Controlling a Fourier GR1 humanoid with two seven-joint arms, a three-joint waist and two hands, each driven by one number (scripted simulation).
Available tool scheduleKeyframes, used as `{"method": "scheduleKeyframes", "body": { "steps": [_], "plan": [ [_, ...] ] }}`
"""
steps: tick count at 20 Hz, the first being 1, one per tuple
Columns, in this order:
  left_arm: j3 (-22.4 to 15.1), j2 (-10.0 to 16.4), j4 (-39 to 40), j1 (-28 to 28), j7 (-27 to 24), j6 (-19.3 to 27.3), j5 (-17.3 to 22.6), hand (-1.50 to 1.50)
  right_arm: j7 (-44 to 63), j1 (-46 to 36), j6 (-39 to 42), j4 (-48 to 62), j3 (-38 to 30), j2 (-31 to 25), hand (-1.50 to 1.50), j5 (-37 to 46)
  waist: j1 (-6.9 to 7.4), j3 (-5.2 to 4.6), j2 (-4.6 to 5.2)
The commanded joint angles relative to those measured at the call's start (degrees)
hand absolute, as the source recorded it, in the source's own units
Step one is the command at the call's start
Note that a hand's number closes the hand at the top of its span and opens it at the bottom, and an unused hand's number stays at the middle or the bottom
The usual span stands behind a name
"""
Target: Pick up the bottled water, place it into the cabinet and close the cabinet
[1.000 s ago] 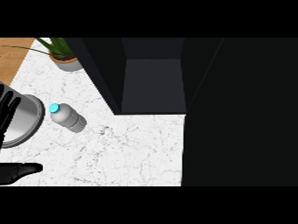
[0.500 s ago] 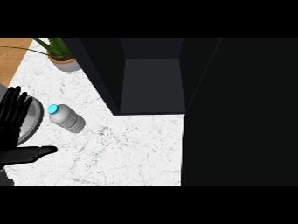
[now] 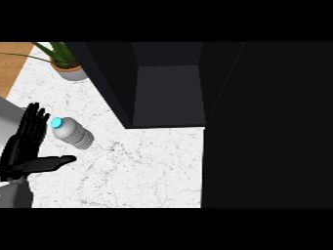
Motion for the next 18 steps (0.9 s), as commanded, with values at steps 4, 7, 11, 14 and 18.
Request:
{"method": "scheduleKeyframes", "body": {
  "steps": [4, 7, 11, 14, 18],
  "plan": [
    [1.80, -0.54, 18.38, -4.57, -14.57, 2.33, -3.28, -1.50, 2.11, 4.88, 0.51, -9.67, 1.42, -1.61, -1.50, -1.27, -0.24, -0.09, 0.21],
    [2.71, 2.08, 24.79, -9.42, -14.38, 1.51, -2.99, -1.50, -0.05, 7.08, 1.83, -8.80, 0.42, -2.88, -1.50, -1.79, -0.04, -0.02, 0.09],
    [2.70, 2.64, 33.11, -11.40, -18.81, -4.81, -2.34, -1.50, -2.86, 6.14, 2.15, -5.51, 0.14, -2.65, -1.50, -0.85, -0.18, -0.06, 0.21],
    [2.39, 4.29, 37.49, -10.86, -22.54, -10.80, -2.69, -1.50, -3.77, 9.47, 2.91, -7.40, 0.18, -3.28, -1.50, -2.63, -0.82, -0.14, 0.30],
    [2.23, 1.86, 42.07, -15.19, -23.75, -9.38, -3.34, -1.50, -7.47, 11.97, 4.17, -6.72, -2.03, -4.50, -1.50, -3.40, -1.35, -0.10, 0.21]
  ]
}}
